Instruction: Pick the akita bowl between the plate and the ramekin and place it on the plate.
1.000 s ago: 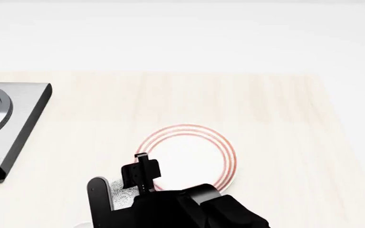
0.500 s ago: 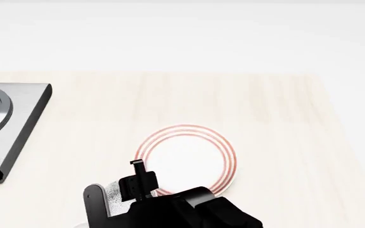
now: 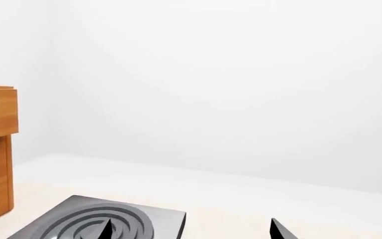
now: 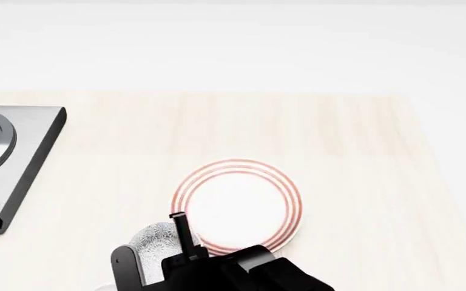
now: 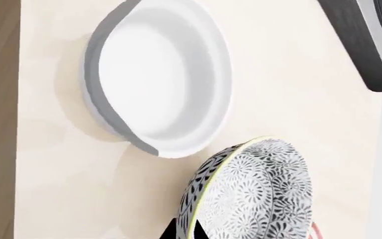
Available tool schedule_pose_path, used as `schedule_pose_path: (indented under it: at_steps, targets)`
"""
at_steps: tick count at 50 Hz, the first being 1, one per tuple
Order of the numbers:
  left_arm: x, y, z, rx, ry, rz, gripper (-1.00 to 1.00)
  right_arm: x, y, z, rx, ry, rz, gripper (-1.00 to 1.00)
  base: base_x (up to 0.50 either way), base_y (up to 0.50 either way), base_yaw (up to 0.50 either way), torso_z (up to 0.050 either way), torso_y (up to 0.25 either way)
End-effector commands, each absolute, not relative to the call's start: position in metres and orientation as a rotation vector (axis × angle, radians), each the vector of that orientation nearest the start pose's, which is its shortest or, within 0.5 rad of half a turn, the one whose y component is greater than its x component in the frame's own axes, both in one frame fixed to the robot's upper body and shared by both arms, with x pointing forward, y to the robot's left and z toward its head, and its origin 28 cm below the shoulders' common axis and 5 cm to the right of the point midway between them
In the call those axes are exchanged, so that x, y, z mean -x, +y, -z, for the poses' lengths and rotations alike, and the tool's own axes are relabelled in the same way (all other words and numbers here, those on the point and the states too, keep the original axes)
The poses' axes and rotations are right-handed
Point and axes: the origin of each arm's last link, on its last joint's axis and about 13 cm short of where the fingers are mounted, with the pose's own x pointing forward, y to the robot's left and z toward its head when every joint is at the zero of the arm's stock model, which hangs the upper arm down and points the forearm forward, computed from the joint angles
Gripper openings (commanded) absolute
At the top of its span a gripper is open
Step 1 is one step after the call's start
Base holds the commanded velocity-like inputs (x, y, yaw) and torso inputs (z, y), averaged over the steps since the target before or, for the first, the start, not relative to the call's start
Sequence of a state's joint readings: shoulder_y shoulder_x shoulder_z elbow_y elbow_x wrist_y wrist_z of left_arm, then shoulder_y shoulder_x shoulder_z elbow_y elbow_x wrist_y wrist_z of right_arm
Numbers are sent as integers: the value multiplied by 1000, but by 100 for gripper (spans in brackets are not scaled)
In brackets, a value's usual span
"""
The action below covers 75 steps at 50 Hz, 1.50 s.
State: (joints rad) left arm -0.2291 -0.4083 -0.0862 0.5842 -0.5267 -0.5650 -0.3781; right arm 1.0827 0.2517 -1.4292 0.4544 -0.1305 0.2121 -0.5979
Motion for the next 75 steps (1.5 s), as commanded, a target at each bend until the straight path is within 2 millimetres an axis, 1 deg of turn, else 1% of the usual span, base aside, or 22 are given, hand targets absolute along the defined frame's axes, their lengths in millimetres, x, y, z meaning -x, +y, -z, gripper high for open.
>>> schedule_pose_path:
  at_steps: [1, 3, 7, 9, 10, 14, 18, 19, 25, 33, 40, 43, 44, 50, 55, 66, 75]
  targets:
    - [-226, 267, -162, 52, -220, -172, 100, -358, -34, -124, 1442, 166, -1207, -100, 0, 0, 0, 0, 0]
    - [-226, 266, -162, 53, -221, -172, 100, -357, -34, -131, 1445, 152, -1195, -100, 0, 0, 0, 0, 0]
    - [-225, 266, -162, 54, -221, -171, 100, -354, -36, -137, 1451, 141, -1183, -100, 0, 0, 0, 0, 0]
    - [-224, 266, -163, 53, -223, -169, 100, -352, -40, -145, 1453, 134, -1170, -100, 0, 0, 0, 0, 0]
    - [-224, 266, -163, 53, -223, -169, 100, -352, -40, -145, 1453, 134, -1170, -100, 0, 0, 0, 0, 0]
    - [-223, 264, -164, 52, -226, -166, 100, -347, -44, -162, 1451, 119, -1150, -100, 0, 0, 0, 0, 0]
    - [-223, 263, -165, 50, -229, -159, 100, -348, -48, -177, 1459, 110, -1119, -100, 0, 0, 0, 0, 0]
    - [-223, 263, -165, 51, -229, -157, 100, -347, -49, -183, 1451, 104, -1109, -100, 0, 0, 0, 0, 0]
    - [-222, 262, -165, 50, -231, -155, 100, -348, -56, -197, 1456, 99, -1066, -100, 0, 0, 0, 0, 0]
    - [-223, 263, -165, 49, -230, -155, 100, -354, -68, -203, 1450, 122, -1016, -100, 0, 0, 0, 0, 0]
    - [-222, 262, -165, 49, -230, -154, 100, -366, -78, -202, 1450, 158, -948, -100, 0, 0, 0, 0, 0]
    - [-222, 262, -165, 48, -229, -156, 100, -375, -83, -201, 1438, 177, -904, -100, 0, 0, 0, 0, 0]
    - [-222, 262, -165, 49, -229, -156, 100, -381, -86, -199, 1433, 190, -873, -100, 0, 0, 0, 0, 0]
    - [-222, 263, -164, 47, -226, -155, 100, -395, -92, -193, 1404, 212, -830, -100, 0, 0, 0, 0, 0]
    - [-223, 263, -164, 48, -225, -155, 100, -404, -90, -186, 1384, 220, -814, -100, 0, 0, 0, 0, 0]
    - [-223, 264, -163, 48, -226, -156, 100, -406, -83, -169, 1387, 222, -842, -100, 0, 0, 0, 0, 0]
    - [-222, 264, -163, 49, -229, -146, 100, -413, -79, -158, 1381, 219, -835, -100, 0, 0, 0, 0, 0]
